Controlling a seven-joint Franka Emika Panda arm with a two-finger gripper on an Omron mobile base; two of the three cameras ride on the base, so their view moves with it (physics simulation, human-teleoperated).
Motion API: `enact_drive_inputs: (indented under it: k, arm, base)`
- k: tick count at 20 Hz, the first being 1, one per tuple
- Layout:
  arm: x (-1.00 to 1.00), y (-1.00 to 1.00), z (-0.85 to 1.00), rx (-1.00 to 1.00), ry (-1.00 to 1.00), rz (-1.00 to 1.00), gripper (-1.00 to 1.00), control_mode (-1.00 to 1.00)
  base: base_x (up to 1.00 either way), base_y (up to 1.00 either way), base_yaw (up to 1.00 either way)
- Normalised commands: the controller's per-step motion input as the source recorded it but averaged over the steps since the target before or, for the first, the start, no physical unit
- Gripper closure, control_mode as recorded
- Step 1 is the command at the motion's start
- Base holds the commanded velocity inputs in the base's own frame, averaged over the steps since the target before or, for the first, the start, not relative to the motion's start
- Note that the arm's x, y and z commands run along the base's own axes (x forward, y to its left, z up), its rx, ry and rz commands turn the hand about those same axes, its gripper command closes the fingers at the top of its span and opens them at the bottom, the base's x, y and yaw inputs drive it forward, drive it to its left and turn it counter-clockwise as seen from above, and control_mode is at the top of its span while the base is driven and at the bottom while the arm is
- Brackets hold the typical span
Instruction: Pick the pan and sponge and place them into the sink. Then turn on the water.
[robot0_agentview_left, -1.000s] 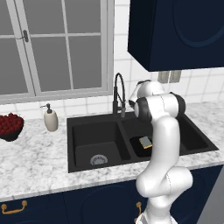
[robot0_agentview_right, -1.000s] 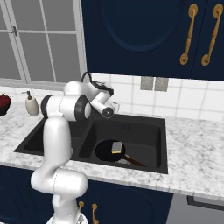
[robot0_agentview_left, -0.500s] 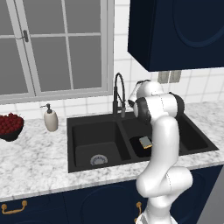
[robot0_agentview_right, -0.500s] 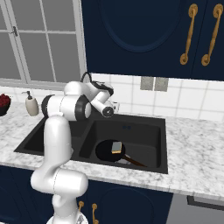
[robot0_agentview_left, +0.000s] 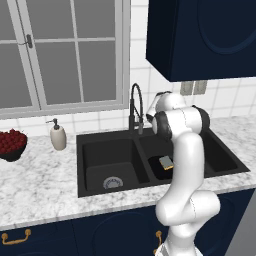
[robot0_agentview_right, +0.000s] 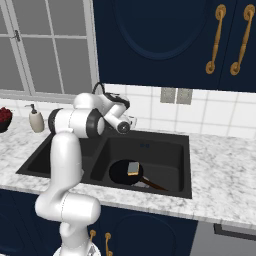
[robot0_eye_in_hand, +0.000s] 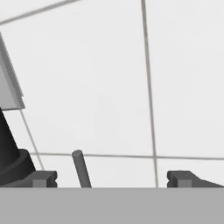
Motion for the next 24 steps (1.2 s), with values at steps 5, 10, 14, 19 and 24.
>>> enact_drive_inputs:
  k: [5, 10, 14, 19, 24]
  arm:
    - [0.11, 0.0, 0.0, 0.0, 0.0, 0.0, -1.0, -1.0]
    - [0.04, 0.0, 0.0, 0.0, 0.0, 0.0, -1.0, -1.0]
    - [0.0, 0.0, 0.0, 0.0, 0.0, 0.0, -1.0, -1.0]
    - [0.07, 0.0, 0.0, 0.0, 0.0, 0.0, -1.0, -1.0]
    - [0.11, 0.0, 0.0, 0.0, 0.0, 0.0, -1.0, -1.0]
  base:
    - [0.0, 0.0, 0.0]
    - [0.0, 0.0, 0.0]
    - [0.0, 0.0, 0.0]
    - [0.0, 0.0, 0.0]
    - [0.0, 0.0, 0.0]
